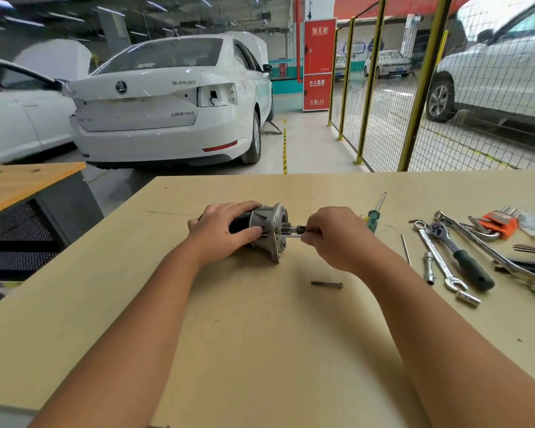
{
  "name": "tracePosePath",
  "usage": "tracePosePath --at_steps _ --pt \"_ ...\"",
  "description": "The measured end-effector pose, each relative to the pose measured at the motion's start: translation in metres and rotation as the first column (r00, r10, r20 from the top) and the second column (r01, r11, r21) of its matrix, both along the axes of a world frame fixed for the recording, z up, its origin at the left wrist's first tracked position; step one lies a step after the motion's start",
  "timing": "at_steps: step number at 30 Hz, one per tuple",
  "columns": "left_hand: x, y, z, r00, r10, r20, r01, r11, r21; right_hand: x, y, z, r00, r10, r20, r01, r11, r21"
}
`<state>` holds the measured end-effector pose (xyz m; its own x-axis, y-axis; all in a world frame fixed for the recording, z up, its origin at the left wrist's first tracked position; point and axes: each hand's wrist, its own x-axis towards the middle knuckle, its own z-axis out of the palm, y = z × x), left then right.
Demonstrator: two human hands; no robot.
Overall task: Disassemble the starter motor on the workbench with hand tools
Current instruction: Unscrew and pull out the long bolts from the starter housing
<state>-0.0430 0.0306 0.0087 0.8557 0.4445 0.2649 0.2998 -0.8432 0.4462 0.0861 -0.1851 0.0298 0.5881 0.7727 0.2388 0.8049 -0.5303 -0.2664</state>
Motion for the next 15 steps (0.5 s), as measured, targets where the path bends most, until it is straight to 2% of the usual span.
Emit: tracePosePath --at_steps 3,10,15 --pt "-0.0009 -0.0007 0.0009 1.000 -0.008 0.002 0.008 1.000 0.007 -0.0021 -0.0018 0.0003 0.999 -0.021 0.029 0.019 0.997 0.075" --pt "-0.0007 -0.0018 -0.0004 1.000 0.004 0.015 -0.005 1.000 0.021 0.0020 0.0006 -0.0035 0.994 0.056 -0.093 -0.037 0.980 0.196" --pt "0.0004 -0.0002 -0.0015 1.000 0.026 0.016 -0.027 1.000 0.014 0.0054 0.0032 -0.0072 0.991 0.026 -0.128 -0.011 0.993 0.122"
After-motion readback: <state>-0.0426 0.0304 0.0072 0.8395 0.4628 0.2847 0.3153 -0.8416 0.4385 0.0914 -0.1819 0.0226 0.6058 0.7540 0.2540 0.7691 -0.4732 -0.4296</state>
